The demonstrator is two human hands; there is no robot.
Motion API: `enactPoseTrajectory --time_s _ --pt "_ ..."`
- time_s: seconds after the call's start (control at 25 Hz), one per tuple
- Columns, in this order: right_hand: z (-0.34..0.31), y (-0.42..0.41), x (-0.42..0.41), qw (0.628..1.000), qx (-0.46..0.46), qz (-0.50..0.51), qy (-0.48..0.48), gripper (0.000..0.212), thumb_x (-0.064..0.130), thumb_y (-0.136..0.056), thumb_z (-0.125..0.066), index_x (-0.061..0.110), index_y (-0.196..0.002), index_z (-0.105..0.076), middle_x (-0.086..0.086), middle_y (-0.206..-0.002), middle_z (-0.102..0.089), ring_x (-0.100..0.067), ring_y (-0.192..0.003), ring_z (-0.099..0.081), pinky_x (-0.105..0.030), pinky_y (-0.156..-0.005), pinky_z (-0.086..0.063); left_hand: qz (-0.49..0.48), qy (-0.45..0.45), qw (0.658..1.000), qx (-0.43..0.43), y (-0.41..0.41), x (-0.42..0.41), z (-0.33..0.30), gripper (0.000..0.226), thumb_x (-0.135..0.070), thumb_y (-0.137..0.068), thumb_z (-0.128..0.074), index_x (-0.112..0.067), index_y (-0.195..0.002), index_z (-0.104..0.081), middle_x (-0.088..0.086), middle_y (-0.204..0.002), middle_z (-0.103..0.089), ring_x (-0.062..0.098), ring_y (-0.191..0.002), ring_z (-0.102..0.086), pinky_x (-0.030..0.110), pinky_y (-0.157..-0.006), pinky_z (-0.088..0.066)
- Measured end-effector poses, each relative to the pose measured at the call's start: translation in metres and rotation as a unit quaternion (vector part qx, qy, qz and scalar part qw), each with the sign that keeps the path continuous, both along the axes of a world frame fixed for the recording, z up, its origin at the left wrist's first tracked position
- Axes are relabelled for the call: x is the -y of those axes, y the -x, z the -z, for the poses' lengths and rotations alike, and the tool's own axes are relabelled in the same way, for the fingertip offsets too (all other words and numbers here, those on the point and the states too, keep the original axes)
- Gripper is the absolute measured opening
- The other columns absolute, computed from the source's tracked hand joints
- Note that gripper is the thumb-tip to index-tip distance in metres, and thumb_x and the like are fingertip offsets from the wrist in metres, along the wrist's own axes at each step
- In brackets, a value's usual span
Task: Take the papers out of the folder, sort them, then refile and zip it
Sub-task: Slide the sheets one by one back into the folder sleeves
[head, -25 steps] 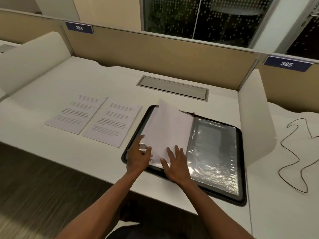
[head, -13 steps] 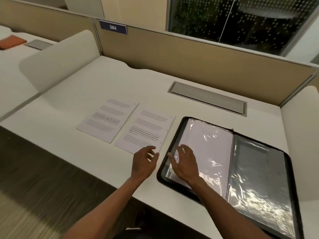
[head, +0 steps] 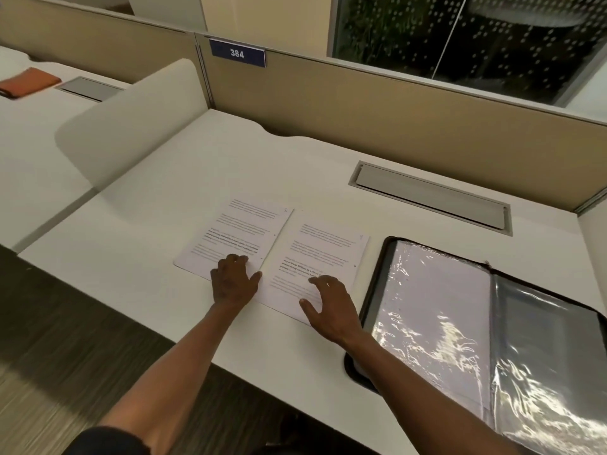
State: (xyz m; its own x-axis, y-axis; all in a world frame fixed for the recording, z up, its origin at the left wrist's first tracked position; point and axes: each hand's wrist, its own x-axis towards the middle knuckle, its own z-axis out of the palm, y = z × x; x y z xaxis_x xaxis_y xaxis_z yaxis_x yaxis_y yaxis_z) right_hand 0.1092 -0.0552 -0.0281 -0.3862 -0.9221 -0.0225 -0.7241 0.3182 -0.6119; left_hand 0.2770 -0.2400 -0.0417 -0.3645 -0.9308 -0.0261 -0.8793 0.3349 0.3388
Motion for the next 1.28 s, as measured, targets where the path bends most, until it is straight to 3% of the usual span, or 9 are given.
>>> enactPoseTrajectory --time_s 0.12,0.24,0.36,0.48,0.64,0.84,1.04,1.16,1.28 --pt "0.007 0.001 -0.003 1.000 0.006 0.013 0.007 0.060 0.048 -0.091 -0.058 0.017 -0.141 -0.051 -0.007 -0.144 -0.050 -0.024 -0.137 -0.040 -0.040 -0.114 -0.037 0.032 0.061 0.997 0.025 -0.001 0.000 0.002 0.038 -0.039 -0.084 -0.070 -0.013 -0.113 -0.070 0.008 -0.110 -0.068 0.033 -0.099 -0.060 0.043 -0.086 -0.040" --pt "0.011 0.000 -0.001 0.999 0.002 0.036 0.027 0.062 0.052 -0.089 -0.056 0.015 -0.138 -0.054 -0.007 -0.138 -0.054 -0.026 -0.137 -0.041 -0.044 -0.113 -0.038 0.055 0.124 0.988 0.078 0.000 0.000 -0.004 0.013 -0.027 -0.080 -0.070 -0.016 -0.075 -0.071 0.002 -0.072 -0.068 0.028 -0.066 -0.062 0.036 -0.070 -0.035" --pt "0.000 -0.004 0.004 0.997 0.047 0.049 0.038 0.059 0.049 -0.092 -0.061 0.016 -0.140 -0.053 0.000 -0.139 -0.053 -0.018 -0.133 -0.043 -0.030 -0.113 -0.033 0.036 0.132 0.990 0.023 0.003 -0.003 -0.016 0.018 -0.017 -0.076 -0.069 -0.016 -0.060 -0.062 -0.001 -0.059 -0.061 0.025 -0.054 -0.059 0.033 -0.064 -0.031" --pt "-0.022 -0.011 0.016 0.968 0.238 0.084 -0.001 0.057 0.057 -0.091 -0.063 0.026 -0.138 -0.054 0.010 -0.138 -0.054 -0.006 -0.123 -0.052 -0.028 -0.107 -0.042 -0.020 0.116 0.983 -0.142 0.012 -0.015 -0.036 0.007 -0.016 -0.074 -0.071 -0.016 -0.067 -0.069 -0.001 -0.068 -0.069 0.023 -0.063 -0.066 0.032 -0.065 -0.043" --pt "-0.050 -0.006 0.039 0.848 0.501 0.170 -0.019 0.061 0.074 -0.085 -0.054 0.029 -0.126 -0.055 0.002 -0.128 -0.062 -0.018 -0.110 -0.064 -0.041 -0.097 -0.055 0.007 0.102 0.961 -0.257 0.033 -0.055 -0.068 0.004 -0.018 -0.081 -0.072 -0.015 -0.081 -0.074 -0.001 -0.084 -0.075 0.019 -0.074 -0.069 0.030 -0.071 -0.053" --pt "-0.064 0.016 0.035 0.849 0.476 0.230 0.004 0.081 0.067 -0.072 -0.076 0.028 -0.139 -0.052 0.002 -0.129 -0.062 -0.017 -0.109 -0.063 -0.033 -0.077 -0.058 0.167 0.099 0.958 -0.210 0.051 -0.132 -0.059 0.006 -0.023 -0.087 -0.069 -0.019 -0.088 -0.073 -0.004 -0.088 -0.074 0.014 -0.075 -0.067 0.028 -0.075 -0.052" --pt "-0.043 0.031 -0.008 0.893 0.368 0.257 -0.042 0.035 0.019 -0.086 -0.073 0.019 -0.120 -0.067 -0.004 -0.115 -0.071 -0.016 -0.093 -0.069 -0.033 -0.080 -0.061 0.216 0.038 0.950 -0.221 0.061 -0.195 -0.039 0.006 -0.028 -0.086 -0.073 -0.024 -0.090 -0.072 -0.008 -0.087 -0.073 0.009 -0.075 -0.066 0.027 -0.080 -0.054" --pt "-0.040 0.042 -0.052 0.899 0.340 0.275 -0.008 0.027 0.014 -0.089 -0.067 0.015 -0.115 -0.071 0.000 -0.109 -0.072 -0.019 -0.095 -0.070 -0.038 -0.084 -0.061 0.229 -0.032 0.939 -0.256 0.069 -0.224 -0.040 0.022 -0.045 -0.091 -0.061 -0.028 -0.098 -0.074 -0.014 -0.097 -0.073 0.002 -0.085 -0.066 0.022 -0.087 -0.052" --pt "-0.032 0.065 -0.113 0.865 0.381 0.326 0.028 0.021 0.016 -0.091 -0.067 0.020 -0.112 -0.069 0.001 -0.110 -0.073 -0.021 -0.093 -0.072 -0.042 -0.085 -0.062 0.231 -0.094 0.921 -0.300 0.083 -0.253 -0.045 0.024 -0.046 -0.097 -0.055 -0.030 -0.102 -0.072 -0.020 -0.103 -0.071 -0.004 -0.094 -0.063 0.017 -0.090 -0.049"
